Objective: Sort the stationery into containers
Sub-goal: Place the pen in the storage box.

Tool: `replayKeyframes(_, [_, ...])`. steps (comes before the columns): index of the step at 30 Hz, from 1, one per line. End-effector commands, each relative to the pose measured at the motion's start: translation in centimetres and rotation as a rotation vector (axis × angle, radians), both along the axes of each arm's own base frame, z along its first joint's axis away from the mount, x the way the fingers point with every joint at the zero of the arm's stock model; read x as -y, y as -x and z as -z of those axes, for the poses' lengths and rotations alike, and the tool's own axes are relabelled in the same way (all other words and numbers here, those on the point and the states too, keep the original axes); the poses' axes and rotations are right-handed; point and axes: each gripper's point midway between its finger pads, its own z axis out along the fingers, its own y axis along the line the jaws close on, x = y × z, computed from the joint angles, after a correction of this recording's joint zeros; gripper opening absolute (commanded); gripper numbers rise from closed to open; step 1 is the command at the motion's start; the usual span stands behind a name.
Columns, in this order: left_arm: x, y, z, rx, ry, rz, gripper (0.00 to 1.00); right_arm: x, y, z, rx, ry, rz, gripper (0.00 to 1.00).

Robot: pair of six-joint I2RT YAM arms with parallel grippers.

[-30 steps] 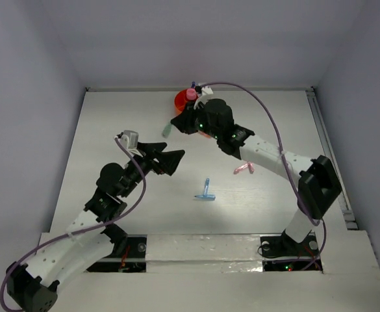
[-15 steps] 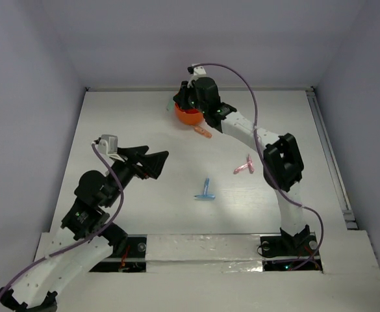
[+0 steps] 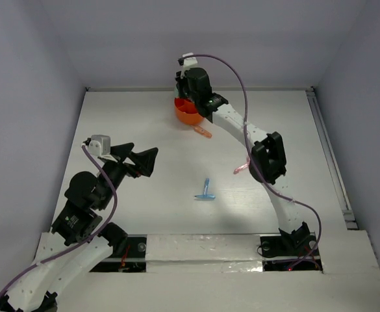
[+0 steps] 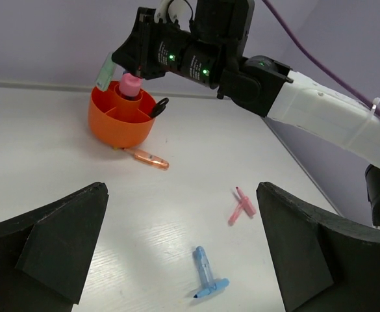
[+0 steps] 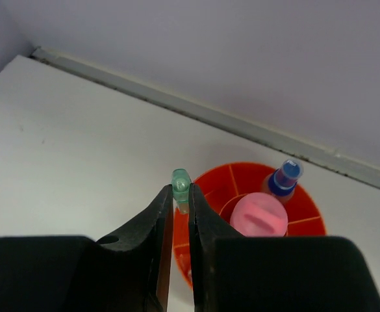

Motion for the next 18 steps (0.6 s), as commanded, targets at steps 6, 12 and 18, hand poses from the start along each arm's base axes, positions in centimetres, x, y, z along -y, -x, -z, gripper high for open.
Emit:
replayKeyframes(6, [-0.2, -0.3, 0.1, 0.019, -0.019, -0.014, 0.99, 0.9, -2.1, 1.8, 0.041, 0.129, 0.053, 0.0])
replayKeyframes(12, [-0.3, -0.4, 0.2, 0.02, -0.023, -0.012, 0.99, 0.0, -1.8, 5.2, -0.019, 0.126, 0.012, 0.0])
replayKeyframes(18, [-0.3, -0.8, 0.4, 0.015, -0.025, -0.006, 0.99, 0.6, -0.7, 5.7, -0.034, 0.118, 0.01, 0.0])
